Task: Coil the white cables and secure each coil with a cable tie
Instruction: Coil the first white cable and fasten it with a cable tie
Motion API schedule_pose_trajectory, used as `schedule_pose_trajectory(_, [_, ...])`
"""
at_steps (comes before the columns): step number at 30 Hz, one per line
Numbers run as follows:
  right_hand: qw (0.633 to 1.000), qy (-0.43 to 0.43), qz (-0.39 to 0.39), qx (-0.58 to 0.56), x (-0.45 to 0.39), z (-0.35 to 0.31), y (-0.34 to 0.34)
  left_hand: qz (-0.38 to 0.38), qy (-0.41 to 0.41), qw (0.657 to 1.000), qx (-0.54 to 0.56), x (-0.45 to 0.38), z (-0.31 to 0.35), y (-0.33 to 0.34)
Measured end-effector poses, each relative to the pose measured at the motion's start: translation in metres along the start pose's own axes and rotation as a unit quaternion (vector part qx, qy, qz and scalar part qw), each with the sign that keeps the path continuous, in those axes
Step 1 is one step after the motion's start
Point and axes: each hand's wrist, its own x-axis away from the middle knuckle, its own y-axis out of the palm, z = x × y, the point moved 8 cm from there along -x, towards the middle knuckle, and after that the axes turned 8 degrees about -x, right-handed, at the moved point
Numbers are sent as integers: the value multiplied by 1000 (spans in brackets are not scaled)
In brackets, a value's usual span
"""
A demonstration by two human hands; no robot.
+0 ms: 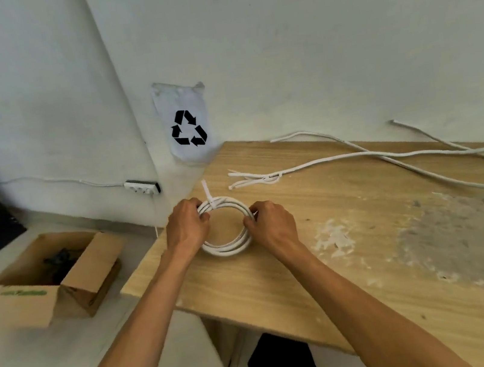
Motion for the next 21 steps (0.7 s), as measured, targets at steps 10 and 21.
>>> schedule_pose_trajectory(10, [997, -46, -26, 55, 7, -48, 70, -29, -47, 998, -8, 15, -89, -11])
schedule_pose_trajectory(21, [997, -66, -17, 31, 12, -34, 49, 149, -60, 986, 49, 44, -64, -48])
